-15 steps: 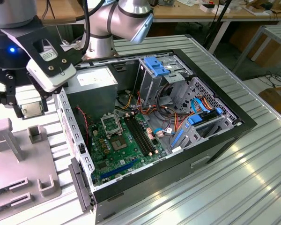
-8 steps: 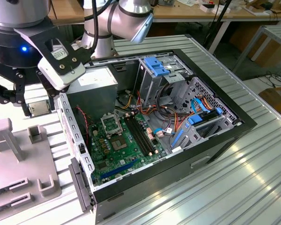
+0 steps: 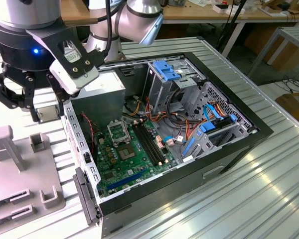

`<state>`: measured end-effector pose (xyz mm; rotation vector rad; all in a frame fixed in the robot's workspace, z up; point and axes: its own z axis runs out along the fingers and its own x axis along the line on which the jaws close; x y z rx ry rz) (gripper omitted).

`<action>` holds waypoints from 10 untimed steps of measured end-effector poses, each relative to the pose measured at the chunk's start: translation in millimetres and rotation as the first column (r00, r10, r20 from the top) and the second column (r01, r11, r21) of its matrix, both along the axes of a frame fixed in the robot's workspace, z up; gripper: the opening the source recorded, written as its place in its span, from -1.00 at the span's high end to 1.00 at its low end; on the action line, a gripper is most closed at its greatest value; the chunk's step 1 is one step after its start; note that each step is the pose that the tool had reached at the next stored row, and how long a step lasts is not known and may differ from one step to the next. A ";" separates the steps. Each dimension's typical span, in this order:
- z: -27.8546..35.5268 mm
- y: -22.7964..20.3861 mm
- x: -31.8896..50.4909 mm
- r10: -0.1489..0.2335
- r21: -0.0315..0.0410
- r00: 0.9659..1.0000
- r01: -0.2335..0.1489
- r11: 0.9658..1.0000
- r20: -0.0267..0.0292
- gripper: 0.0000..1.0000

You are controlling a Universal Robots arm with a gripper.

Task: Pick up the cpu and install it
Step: 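Pick up the cpu and move it towards the insertion slot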

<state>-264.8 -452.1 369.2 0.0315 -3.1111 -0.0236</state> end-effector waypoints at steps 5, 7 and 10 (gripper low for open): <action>0.0 0.0 5.7 -0.018 -0.001 1.000 0.018 1.000 0.000 0.05; 0.0 0.0 7.7 -0.023 -0.002 1.000 0.023 1.000 0.000 0.05; 0.0 0.0 10.1 -0.028 -0.002 1.000 0.028 1.000 0.000 0.05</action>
